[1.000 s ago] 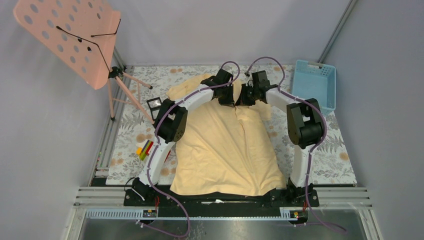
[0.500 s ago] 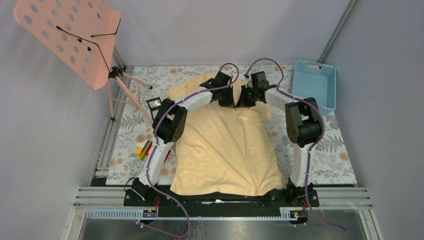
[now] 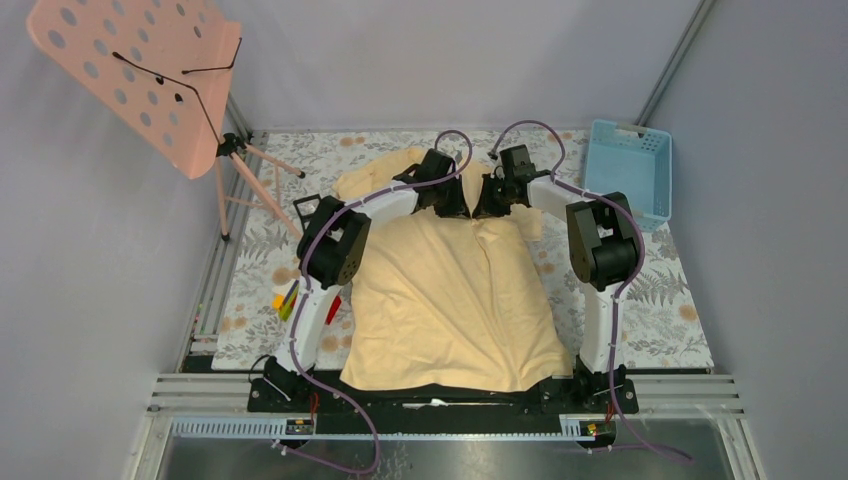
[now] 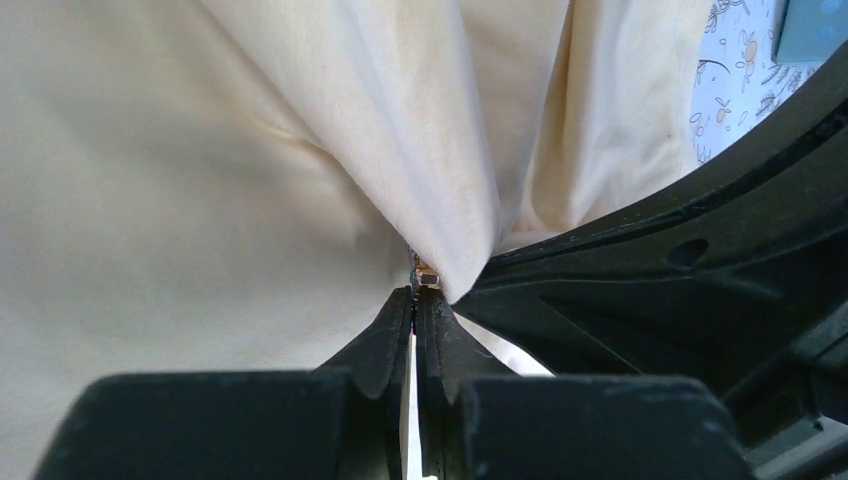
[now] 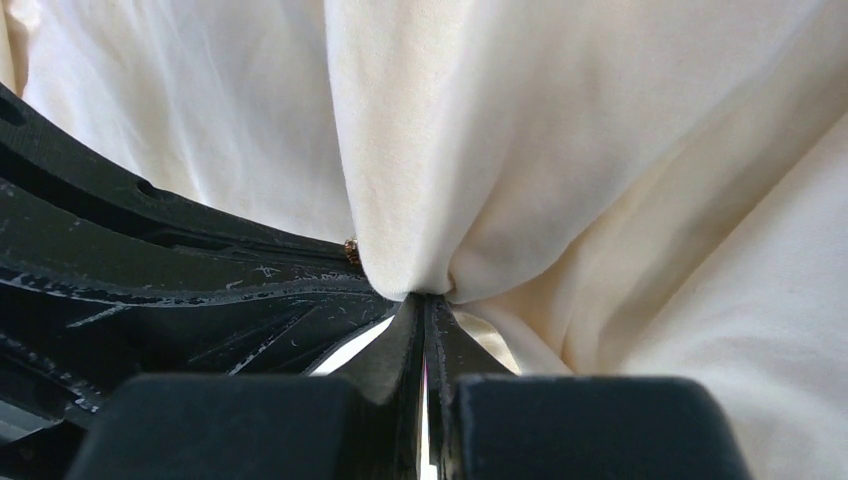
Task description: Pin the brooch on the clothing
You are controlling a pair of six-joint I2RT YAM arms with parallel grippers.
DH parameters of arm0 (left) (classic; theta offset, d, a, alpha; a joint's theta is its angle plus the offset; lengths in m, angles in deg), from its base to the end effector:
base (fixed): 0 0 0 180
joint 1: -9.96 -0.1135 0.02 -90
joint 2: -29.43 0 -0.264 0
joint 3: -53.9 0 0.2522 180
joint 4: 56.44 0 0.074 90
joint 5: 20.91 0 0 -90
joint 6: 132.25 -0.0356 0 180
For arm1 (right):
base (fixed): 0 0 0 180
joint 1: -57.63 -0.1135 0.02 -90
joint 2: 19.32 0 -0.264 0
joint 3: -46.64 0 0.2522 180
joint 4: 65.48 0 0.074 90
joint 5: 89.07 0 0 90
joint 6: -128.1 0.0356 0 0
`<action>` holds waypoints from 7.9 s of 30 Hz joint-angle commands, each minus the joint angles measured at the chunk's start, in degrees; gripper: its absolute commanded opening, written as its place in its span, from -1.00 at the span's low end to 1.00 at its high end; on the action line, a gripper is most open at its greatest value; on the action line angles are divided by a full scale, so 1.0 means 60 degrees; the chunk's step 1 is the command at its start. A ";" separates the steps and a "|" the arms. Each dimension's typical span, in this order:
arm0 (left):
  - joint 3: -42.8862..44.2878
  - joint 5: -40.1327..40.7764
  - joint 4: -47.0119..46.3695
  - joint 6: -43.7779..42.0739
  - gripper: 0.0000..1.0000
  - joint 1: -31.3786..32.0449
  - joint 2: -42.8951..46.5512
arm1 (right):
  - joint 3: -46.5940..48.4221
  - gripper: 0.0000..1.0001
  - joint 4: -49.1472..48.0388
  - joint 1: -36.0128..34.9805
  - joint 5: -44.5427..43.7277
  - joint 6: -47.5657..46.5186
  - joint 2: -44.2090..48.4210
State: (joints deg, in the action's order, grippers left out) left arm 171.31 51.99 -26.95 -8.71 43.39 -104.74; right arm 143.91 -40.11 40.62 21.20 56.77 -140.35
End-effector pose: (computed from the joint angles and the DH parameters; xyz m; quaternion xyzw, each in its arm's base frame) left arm 0.4283 -0.2953 0.1521 0.0545 0.9177 -0.3183 0.2312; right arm 0.4336 0.1455 0.1569 -0.0481 0.9232 0.2623 0.2767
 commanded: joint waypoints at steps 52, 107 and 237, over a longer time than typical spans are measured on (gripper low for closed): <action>-0.1748 -0.1658 -0.3343 -0.1635 -1.00 0.0112 0.1880 | 0.2937 -1.00 0.3550 0.0243 0.0464 -0.0042 -0.1508; -0.0227 -0.5244 -0.2643 -0.2074 -1.00 -0.0730 0.0043 | -0.0879 0.45 -0.0823 0.2104 0.2818 -0.0355 0.1362; 0.0297 -0.8740 -0.5854 0.1563 -1.00 -0.0917 -0.1062 | -0.6082 0.32 -1.1251 0.3126 0.5414 0.6317 0.1596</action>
State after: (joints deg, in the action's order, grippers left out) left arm 172.39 2.46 -58.27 1.32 37.97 -112.02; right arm 108.63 -102.66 57.71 54.19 93.45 -132.17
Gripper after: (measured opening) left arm 0.024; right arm 0.650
